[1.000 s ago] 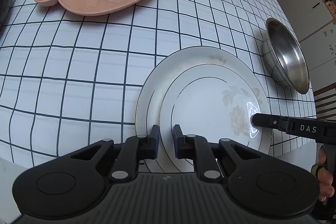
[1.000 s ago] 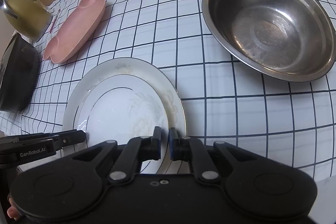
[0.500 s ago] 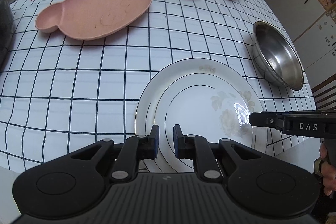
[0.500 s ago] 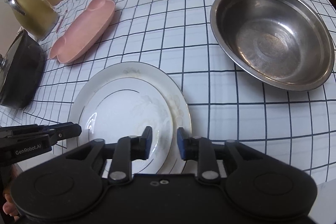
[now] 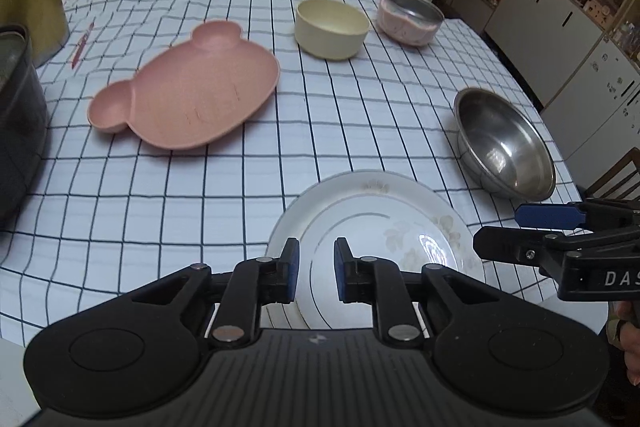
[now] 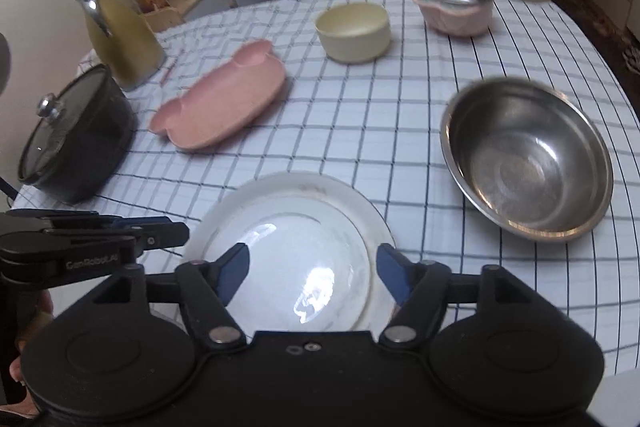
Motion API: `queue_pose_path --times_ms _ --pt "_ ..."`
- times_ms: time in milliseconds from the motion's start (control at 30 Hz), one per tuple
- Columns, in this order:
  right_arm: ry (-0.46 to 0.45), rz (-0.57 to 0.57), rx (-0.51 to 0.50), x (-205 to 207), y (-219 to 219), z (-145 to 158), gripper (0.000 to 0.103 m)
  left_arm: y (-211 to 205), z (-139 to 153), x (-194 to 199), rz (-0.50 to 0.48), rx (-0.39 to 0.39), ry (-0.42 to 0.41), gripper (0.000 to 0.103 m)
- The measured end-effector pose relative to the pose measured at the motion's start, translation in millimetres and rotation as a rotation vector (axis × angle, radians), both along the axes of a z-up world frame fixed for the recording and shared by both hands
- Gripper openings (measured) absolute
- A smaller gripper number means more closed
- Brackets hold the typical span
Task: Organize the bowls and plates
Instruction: 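Open both grippers and lift them off the stacked plates, then move both grippers to the rim of the pink bear-shaped plate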
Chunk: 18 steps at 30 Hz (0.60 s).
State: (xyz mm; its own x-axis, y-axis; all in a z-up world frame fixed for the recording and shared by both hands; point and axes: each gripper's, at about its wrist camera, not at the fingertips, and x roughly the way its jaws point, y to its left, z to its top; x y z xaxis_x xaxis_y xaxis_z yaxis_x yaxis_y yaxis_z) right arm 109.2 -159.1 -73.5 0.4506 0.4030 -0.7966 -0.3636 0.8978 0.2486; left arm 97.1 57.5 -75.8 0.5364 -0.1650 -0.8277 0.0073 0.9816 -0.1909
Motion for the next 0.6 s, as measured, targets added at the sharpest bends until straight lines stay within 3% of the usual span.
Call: queue_pose_path --times_ms 167,267,300,333,433,600 --pt "-0.068 0.026 0.005 2.7 12.0 21.9 0.083 11.5 20.8 0.7 0.027 0.001 -0.067 0.019" --pt "-0.124 0.049 -0.004 3.7 20.8 36.8 0.091 19.0 33.2 0.2 0.053 0.003 -0.115 0.045" --pt "-0.141 0.056 -0.006 4.3 23.9 41.6 0.092 21.7 37.4 -0.7 0.064 0.006 -0.137 0.061" --pt "-0.16 0.063 -0.003 4.6 27.1 46.6 0.095 25.1 41.8 -1.9 0.08 0.011 -0.162 0.07" --pt "-0.205 0.074 0.009 8.2 35.8 58.5 0.103 34.6 50.3 0.0 0.118 0.02 -0.187 0.072" --pt "-0.229 0.114 -0.053 27.1 60.3 66.0 0.103 55.0 50.1 9.4 0.204 0.023 -0.174 0.076"
